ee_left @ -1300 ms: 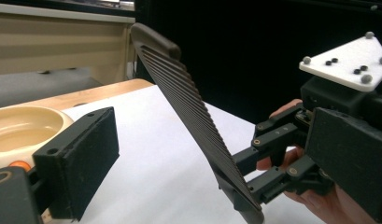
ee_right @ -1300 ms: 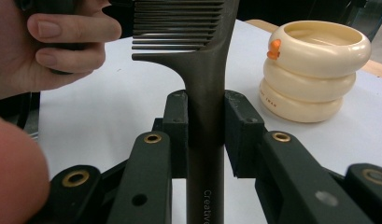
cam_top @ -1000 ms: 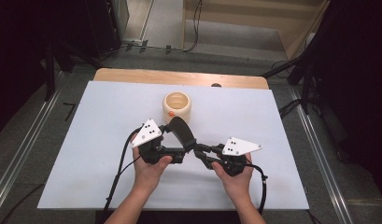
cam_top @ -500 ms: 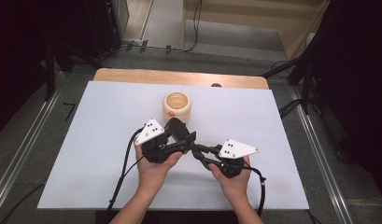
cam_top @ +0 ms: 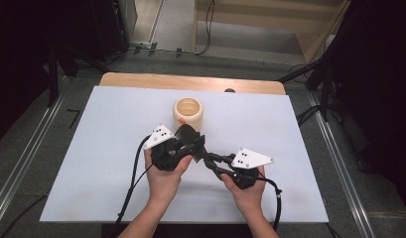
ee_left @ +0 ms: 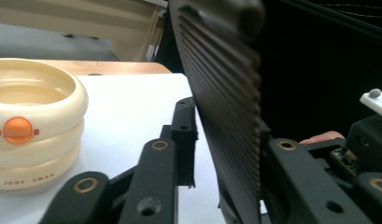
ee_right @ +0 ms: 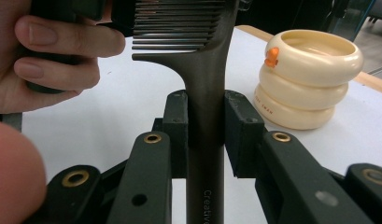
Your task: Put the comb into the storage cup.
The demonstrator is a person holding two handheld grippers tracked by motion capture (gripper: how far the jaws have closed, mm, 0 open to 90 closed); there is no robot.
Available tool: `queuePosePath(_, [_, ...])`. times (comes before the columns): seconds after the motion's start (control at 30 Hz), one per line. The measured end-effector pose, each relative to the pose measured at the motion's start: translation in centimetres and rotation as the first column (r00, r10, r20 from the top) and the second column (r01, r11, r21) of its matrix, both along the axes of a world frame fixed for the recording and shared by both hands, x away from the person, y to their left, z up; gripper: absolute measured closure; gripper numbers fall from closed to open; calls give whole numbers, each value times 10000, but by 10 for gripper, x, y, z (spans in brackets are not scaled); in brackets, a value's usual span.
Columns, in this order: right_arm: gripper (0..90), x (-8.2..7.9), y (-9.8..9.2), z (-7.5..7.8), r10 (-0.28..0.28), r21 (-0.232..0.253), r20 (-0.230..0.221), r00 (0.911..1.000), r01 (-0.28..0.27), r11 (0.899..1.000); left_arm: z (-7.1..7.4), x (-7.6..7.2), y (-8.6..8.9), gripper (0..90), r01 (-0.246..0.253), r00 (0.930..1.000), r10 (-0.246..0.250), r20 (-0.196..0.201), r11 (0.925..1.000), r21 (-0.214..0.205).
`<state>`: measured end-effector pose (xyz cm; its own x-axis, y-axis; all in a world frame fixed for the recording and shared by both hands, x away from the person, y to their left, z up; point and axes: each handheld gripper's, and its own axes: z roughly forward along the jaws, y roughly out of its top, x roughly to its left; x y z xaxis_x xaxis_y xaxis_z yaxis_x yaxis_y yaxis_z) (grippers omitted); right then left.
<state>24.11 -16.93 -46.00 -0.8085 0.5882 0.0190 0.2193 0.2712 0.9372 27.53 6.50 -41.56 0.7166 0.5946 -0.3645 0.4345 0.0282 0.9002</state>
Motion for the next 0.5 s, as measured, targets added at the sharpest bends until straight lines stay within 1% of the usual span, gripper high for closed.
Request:
queuePosePath(0.17, [708,0,0,-1,-92,-49,36,10000,92,9999,-1,2,0,764,98,9999,-99,-111,9999,-81])
queuePosePath(0.23, [708,-1,1,-2,-150,-57,82,9999,151,9999,-1,2,0,779,176,9998,-178,-117,9996,-203])
queuePosePath(0.37, [707,-1,3,-3,-251,-117,148,9996,253,9996,-1,3,1,813,435,9988,-443,-207,9983,-380])
queuePosePath(0.47, [707,-1,6,-4,-271,-153,197,9994,274,9995,-1,2,2,836,747,9970,-757,-165,9956,-559])
queuePosePath(0.5, [707,-1,6,-4,-271,-153,197,9994,274,9995,-1,2,2,837,747,9970,-757,-165,9956,-559])
